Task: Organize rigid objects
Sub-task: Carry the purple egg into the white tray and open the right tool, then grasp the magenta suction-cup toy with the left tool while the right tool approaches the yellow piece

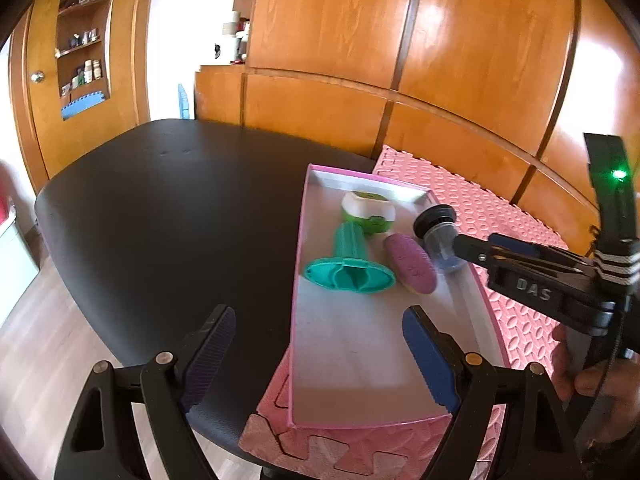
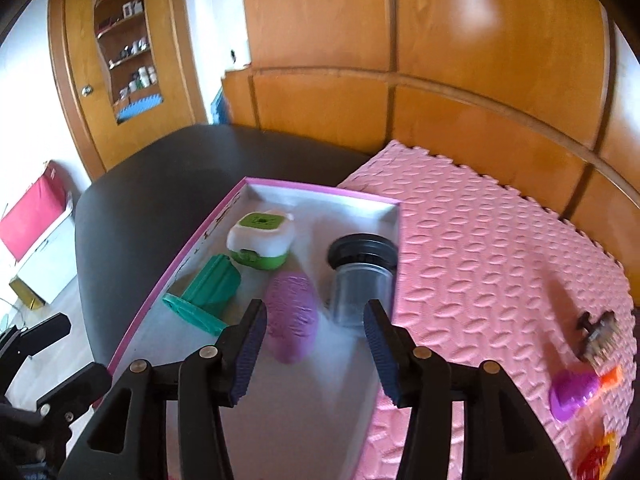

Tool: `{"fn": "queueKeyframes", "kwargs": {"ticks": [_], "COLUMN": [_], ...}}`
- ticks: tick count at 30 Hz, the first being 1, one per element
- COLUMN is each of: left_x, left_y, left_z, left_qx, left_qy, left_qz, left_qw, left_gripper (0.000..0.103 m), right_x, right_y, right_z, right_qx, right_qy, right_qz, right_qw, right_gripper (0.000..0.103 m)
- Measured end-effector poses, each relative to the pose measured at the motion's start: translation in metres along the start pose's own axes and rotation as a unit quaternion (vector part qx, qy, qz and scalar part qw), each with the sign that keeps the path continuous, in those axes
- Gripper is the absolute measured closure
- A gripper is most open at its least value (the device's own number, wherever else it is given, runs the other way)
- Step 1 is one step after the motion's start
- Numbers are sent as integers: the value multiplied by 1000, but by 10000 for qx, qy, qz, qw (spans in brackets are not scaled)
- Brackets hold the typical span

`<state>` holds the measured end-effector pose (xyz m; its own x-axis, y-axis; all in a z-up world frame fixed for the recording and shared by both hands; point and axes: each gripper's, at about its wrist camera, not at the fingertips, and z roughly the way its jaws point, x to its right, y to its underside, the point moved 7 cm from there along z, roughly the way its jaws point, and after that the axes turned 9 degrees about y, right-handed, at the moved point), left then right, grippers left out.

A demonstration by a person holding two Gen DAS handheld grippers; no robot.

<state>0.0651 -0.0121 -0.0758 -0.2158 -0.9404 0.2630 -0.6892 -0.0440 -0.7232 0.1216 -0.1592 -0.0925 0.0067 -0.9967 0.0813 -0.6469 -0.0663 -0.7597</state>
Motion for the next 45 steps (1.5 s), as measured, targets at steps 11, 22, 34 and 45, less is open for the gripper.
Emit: {"fn": "queueKeyframes", "kwargs": {"ticks": [11, 22, 34, 45], "left_x": [24, 47, 87, 143], "left_y": [3, 3, 4, 1], "left_z": [2, 5, 15, 35], "left_qx": [-108, -188, -318, -526], "left_qy": [104, 214, 439, 737], "left_qz": [271, 534, 974, 1439], "left_qw": [9995, 9982, 9938, 9854], "left_gripper": [17, 17, 17, 17], "right_x": [55, 159, 304, 383], "right_y": [25, 57, 92, 140], "right_z": [-34, -62, -98, -96], "right_qx": [161, 61, 79, -56], "right_qy": [398, 1161, 2320, 2528], "right_qz": [377, 857, 1732, 3232], "right_qw": [9984, 9895, 9571, 9119], "right_gripper": [52, 52, 52, 52]}}
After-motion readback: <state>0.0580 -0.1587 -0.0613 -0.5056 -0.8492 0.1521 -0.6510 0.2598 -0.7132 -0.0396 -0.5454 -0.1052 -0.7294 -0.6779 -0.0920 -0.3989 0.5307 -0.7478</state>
